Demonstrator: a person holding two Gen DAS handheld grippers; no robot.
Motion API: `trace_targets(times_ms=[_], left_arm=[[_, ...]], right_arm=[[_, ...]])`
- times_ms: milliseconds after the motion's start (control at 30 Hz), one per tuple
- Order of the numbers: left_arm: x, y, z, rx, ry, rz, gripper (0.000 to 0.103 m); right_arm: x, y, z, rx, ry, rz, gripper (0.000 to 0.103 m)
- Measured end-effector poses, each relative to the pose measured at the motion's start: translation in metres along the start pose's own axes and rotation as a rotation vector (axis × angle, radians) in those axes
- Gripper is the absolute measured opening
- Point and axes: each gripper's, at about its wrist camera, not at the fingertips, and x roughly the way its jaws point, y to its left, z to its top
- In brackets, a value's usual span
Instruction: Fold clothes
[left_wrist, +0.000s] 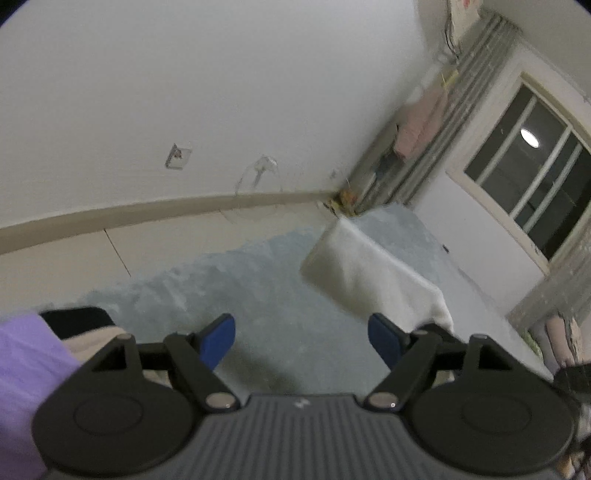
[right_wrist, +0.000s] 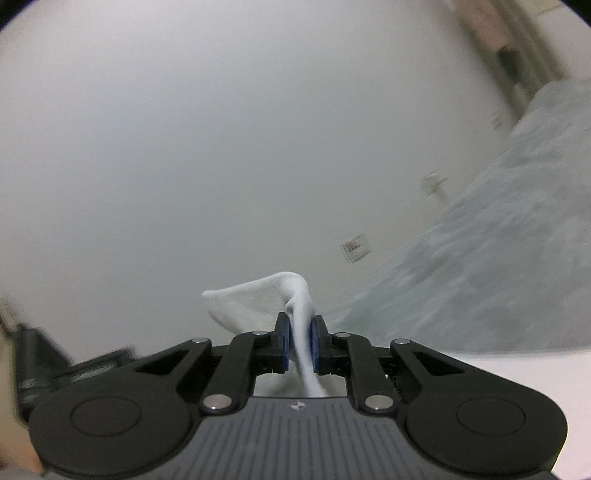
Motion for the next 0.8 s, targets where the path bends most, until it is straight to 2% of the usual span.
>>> trace_targets(times_ms=[67, 100, 133, 167, 200, 233, 267, 433, 533, 667, 800], left_arm=[[-0.005, 0.003, 0.003, -0.024, -0.028, 0.011, 0.078], [-0.006, 0.005, 0.004, -0.033, -0.033, 0.013, 0.078], [-0.006, 0.005, 0.004, -0.035, -0.033, 0.015, 0.078], [-0.006, 0.005, 0.004, -0.035, -0.032, 0.018, 0.078], [-0.005, 0.005, 0.003, -0.031, -0.027, 0.022, 0.078], [-0.004, 0.004, 0.002, -0.028, -0.022, 0.025, 0.078], [-0.004, 0.003, 0.002, -0.028, -0.019, 0.026, 0.078], [-0.005, 0.003, 0.002, -0.035, -0.012, 0.019, 0.078], [-0.003, 0.005, 0.001, -0.045, 0.002, 0.018, 0.078], [0.000, 0.008, 0.001, -0.066, 0.018, 0.014, 0.078], [0.000, 0.006, 0.000, -0.059, 0.021, 0.012, 0.078]], right_arm=[[-0.004, 0.003, -0.001, -0.035, 0.007, 0.064, 0.012], [-0.005, 0.001, -0.001, -0.043, 0.004, 0.076, 0.013], [-0.003, -0.003, 0.000, -0.042, 0.003, 0.048, 0.013], [0.003, -0.007, 0.000, -0.044, 0.010, -0.045, 0.021], [0.013, -0.009, 0.000, -0.056, 0.018, -0.177, 0.026], [0.023, -0.011, -0.001, -0.077, 0.028, -0.301, 0.030], [0.028, -0.011, -0.003, -0.099, 0.032, -0.374, 0.029], [0.023, -0.005, -0.010, -0.141, 0.000, -0.455, 0.031], [0.023, 0.007, -0.018, -0.255, 0.079, -0.456, 0.031], [0.018, 0.038, -0.058, -0.529, 0.239, -0.421, 0.032], [0.006, 0.050, -0.088, -0.691, 0.276, -0.529, 0.036]])
